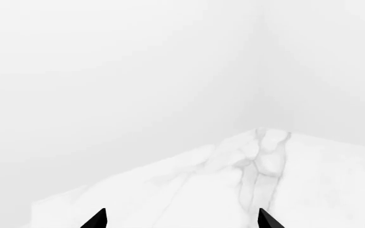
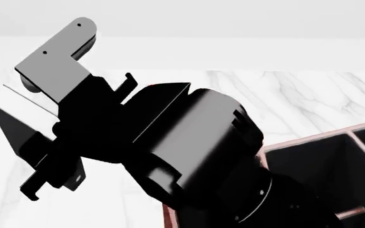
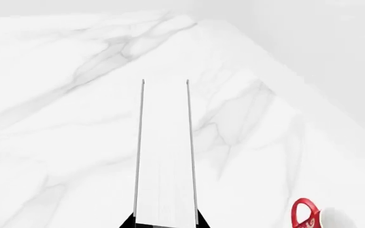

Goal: Pick up the book and place it in the right compartment of the caddy.

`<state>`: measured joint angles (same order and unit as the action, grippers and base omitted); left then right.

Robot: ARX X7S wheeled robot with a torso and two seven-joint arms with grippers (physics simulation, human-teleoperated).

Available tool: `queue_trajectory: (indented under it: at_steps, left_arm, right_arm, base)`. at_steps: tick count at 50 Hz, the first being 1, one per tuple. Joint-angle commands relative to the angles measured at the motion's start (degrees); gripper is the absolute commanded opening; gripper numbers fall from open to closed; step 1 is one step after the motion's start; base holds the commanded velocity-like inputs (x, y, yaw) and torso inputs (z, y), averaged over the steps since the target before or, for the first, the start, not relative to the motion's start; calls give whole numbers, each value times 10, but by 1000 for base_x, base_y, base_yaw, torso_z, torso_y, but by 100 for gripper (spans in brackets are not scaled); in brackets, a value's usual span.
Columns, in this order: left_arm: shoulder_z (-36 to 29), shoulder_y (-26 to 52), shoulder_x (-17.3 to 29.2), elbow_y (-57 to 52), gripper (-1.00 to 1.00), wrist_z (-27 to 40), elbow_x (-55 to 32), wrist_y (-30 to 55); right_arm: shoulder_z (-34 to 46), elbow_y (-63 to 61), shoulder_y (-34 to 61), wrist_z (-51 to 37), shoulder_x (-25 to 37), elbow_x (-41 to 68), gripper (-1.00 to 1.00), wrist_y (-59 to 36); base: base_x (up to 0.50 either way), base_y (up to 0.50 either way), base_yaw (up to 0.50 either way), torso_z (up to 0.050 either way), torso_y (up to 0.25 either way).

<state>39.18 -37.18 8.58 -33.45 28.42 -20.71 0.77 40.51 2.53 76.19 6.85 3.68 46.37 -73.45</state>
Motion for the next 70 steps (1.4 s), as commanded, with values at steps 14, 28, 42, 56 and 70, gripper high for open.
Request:
queue_trajectory:
  at_steps: [14,28,42,56,70]
  left_arm:
    - [3,0,1,1,100,-3,-7,-4]
    - [1,2,4,-1,100,-2,-7,-2]
    - [3,2,7,-5,100,-1,-11,3]
    - [10,1,8,-9,100,-3,-16,3]
    - [11,-2,3,-7,100,-8,-14,-5]
  right_arm:
    - [-181,237,188,-247,-25,28,-100,-84]
    - [-203,328,238,-293,31,-16,-100,-35]
    - [-240,279,227,-347,107,-8,-100,-69]
    - [-254,251,236,-380,174,-7,-100,-111]
    - [-272,223,204,-416,244,-6,-100,-127]
  base:
    - [0,0,0,0,1]
    - [0,0,0,0,1]
    - [0,0,0,0,1]
    - [0,0,0,0,1]
    - [0,0,0,0,1]
